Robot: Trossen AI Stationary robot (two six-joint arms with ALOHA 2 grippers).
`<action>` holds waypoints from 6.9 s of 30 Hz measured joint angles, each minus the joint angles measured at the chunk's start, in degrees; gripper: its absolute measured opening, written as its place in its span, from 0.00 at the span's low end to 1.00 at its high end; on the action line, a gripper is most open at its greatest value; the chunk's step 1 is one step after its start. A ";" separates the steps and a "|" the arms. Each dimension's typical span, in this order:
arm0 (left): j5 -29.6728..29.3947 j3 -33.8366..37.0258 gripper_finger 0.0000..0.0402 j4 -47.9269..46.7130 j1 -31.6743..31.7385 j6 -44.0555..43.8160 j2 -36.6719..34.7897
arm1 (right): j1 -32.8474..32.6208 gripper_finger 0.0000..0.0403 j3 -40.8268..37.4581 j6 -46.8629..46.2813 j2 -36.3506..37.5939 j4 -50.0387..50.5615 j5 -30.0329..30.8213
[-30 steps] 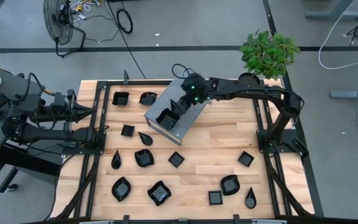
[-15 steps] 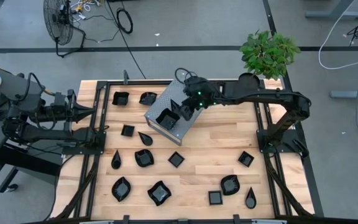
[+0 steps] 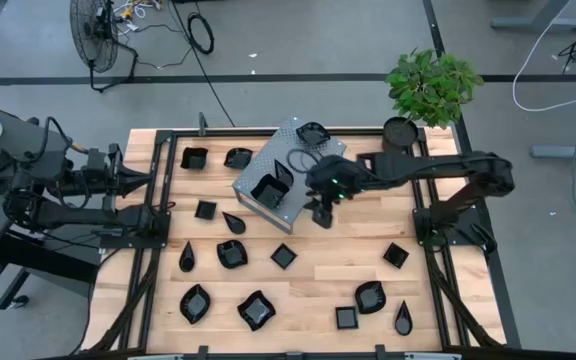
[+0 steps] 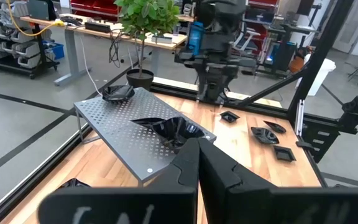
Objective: Pick & Place Mini shaped plates
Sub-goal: Stack the black leaf shaped plate on top of the black leaf shaped plate on the shelf
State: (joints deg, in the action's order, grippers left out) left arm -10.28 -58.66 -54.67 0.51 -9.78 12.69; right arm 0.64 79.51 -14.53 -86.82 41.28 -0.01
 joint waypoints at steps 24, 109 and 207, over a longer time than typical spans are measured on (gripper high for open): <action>0.00 0.01 0.01 -0.03 0.00 0.02 0.00 | -15.21 0.46 -28.66 10.56 15.29 -1.51 -7.08; 0.00 0.01 0.01 -0.03 0.00 0.01 0.00 | -19.11 0.00 -31.23 -1.49 8.49 -8.86 -20.05; 0.00 0.01 0.01 -0.03 0.02 -0.01 0.02 | 44.28 0.12 5.27 19.08 -12.51 -6.76 -16.98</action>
State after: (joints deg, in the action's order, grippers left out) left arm -10.28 -58.65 -54.70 0.53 -9.79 12.71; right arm 44.93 84.77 4.56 -99.33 34.52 -16.99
